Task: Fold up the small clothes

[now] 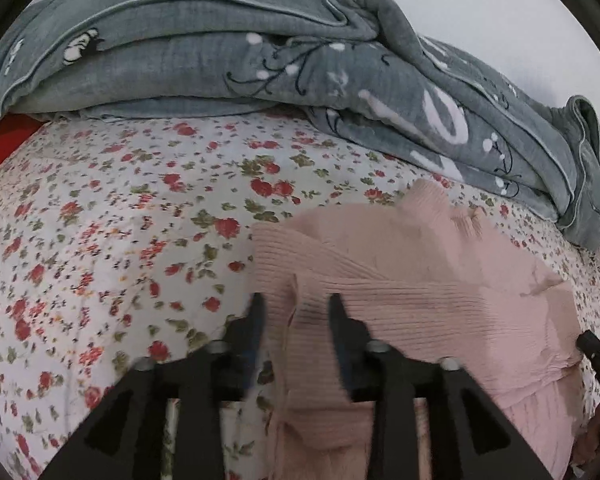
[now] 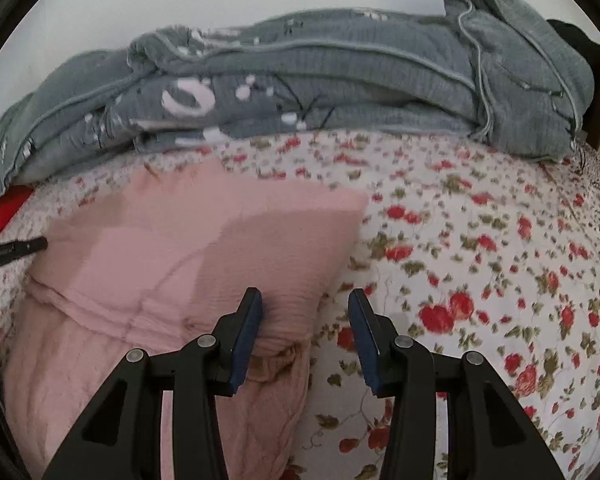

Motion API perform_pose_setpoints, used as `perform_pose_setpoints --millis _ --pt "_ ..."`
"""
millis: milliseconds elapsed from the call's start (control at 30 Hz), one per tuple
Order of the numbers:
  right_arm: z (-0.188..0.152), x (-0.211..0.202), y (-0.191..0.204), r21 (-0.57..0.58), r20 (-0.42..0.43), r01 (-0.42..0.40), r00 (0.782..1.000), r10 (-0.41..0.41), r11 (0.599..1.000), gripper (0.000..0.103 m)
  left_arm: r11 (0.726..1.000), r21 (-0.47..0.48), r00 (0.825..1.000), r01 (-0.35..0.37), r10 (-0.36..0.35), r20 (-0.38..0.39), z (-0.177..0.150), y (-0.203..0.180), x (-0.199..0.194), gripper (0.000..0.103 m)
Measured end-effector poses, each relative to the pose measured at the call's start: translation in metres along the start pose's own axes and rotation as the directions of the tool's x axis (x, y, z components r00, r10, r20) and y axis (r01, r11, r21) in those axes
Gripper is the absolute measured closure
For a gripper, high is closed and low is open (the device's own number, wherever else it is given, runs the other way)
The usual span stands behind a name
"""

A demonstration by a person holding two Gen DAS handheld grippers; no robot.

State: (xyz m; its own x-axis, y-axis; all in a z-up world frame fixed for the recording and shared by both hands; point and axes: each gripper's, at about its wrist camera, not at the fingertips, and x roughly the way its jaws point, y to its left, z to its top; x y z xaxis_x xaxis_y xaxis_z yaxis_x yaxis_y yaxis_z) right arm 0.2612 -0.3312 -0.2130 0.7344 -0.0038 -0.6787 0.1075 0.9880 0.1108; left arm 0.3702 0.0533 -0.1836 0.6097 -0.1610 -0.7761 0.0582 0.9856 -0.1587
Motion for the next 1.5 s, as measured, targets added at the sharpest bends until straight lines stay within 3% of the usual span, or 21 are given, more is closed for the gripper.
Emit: perform_pose_setpoints --millis 33,233,300,333,467,767,933,1133,1500 --pt "0.001 0.000 0.000 0.004 0.002 -0.007 1.000 0.007 1.000 0.057 1.000 0.000 1.000 -0.005 0.005 -0.001 -0.002 0.001 0.000 0.053" --pt "-0.006 0.034 0.000 0.022 -0.101 0.008 0.995 -0.005 1.000 0.056 1.000 -0.027 1.000 0.006 -0.007 -0.025 -0.015 0.008 0.020 0.052" --pt "-0.005 0.036 -0.004 0.039 -0.105 0.001 0.995 0.003 0.999 0.052 1.000 0.000 1.000 0.006 -0.006 -0.018 -0.016 0.004 0.020 0.060" --pt "-0.005 0.037 -0.004 0.038 -0.105 0.005 0.995 -0.001 0.999 0.051 1.000 0.011 1.000 0.016 -0.016 -0.020 -0.016 0.001 0.021 0.068" --pt "-0.005 0.034 -0.004 0.031 -0.104 0.025 0.994 -0.021 0.999 0.049 0.999 0.046 1.000 -0.015 0.015 -0.003 -0.017 -0.007 0.019 0.074" --pt "-0.016 -0.034 -0.014 0.071 -0.009 0.058 0.998 -0.058 0.996 0.048 0.998 0.028 0.999 -0.053 0.053 -0.008 -0.032 -0.007 -0.023 0.073" --pt "-0.033 -0.080 -0.006 0.070 0.013 0.060 0.998 -0.061 0.996 0.048 0.989 0.085 0.993 -0.118 0.116 0.034 -0.059 -0.022 -0.074 0.067" --pt "-0.054 -0.131 0.006 0.050 0.062 0.065 0.996 -0.068 0.997 0.048 0.982 0.117 0.986 -0.148 0.139 0.089 -0.090 -0.034 -0.134 0.066" --pt "-0.105 -0.189 0.021 0.020 0.046 0.031 0.998 -0.032 0.999 0.048 0.988 0.107 0.988 -0.115 0.102 0.113 -0.148 -0.030 -0.198 0.065"
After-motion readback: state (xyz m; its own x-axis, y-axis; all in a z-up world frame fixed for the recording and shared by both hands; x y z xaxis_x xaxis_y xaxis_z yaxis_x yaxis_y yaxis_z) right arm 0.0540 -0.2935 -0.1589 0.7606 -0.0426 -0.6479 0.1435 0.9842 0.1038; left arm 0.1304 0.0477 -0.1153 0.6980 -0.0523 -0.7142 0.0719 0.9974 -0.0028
